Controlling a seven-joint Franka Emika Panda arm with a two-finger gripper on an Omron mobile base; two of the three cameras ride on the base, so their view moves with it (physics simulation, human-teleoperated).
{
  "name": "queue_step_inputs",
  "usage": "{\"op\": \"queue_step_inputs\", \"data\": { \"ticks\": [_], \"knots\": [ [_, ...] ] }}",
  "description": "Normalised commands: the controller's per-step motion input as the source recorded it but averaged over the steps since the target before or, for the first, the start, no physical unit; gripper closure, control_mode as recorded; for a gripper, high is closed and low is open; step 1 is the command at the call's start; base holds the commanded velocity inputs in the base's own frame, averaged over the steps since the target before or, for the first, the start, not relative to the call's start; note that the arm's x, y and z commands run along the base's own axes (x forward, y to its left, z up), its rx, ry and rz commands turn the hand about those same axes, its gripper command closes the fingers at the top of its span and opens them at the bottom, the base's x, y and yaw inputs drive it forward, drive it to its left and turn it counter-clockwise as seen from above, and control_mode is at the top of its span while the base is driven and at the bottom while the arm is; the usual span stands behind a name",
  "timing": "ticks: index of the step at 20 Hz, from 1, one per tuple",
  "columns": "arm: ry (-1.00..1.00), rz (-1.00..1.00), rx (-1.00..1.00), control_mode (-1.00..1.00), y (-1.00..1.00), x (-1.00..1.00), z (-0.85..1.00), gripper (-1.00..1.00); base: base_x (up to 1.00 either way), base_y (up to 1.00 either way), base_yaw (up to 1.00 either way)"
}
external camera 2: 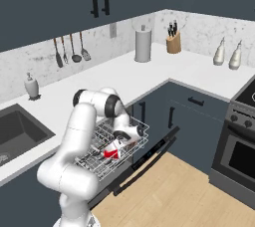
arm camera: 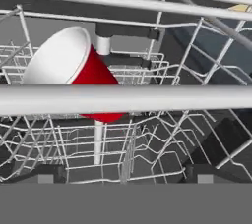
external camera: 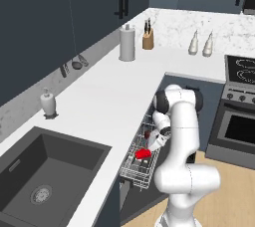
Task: Pick up the cup and bowl from the counter, place them in the dishwasher, and close the dishwasher door.
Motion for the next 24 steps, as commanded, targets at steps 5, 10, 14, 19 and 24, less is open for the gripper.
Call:
{"op": "queue_step_inputs", "data": {
  "ticks": [5,10,14,19,24],
  "knots": [
    [0.01,-0.15,-0.08,-1.00,-0.39,-0.31,0.63,-1.00,0.00,0.00,0.00],
    [-0.03,-0.10,-0.11,-1.00,-0.36,-0.52,0.87,-1.00,0.00,0.00,0.00],
    [-0.29,0.00,-0.10,-1.00,-0.43,-0.98,1.00,-1.00,0.00,0.00,0.00],
    [-0.32,0.00,-0.07,-1.00,-0.59,-0.99,1.00,-1.00,0.00,0.00,0.00],
    [-0.18,0.07,-0.03,-1.00,-0.86,-0.63,1.00,-1.00,0.00,0.00,0.00]
  ]
}}
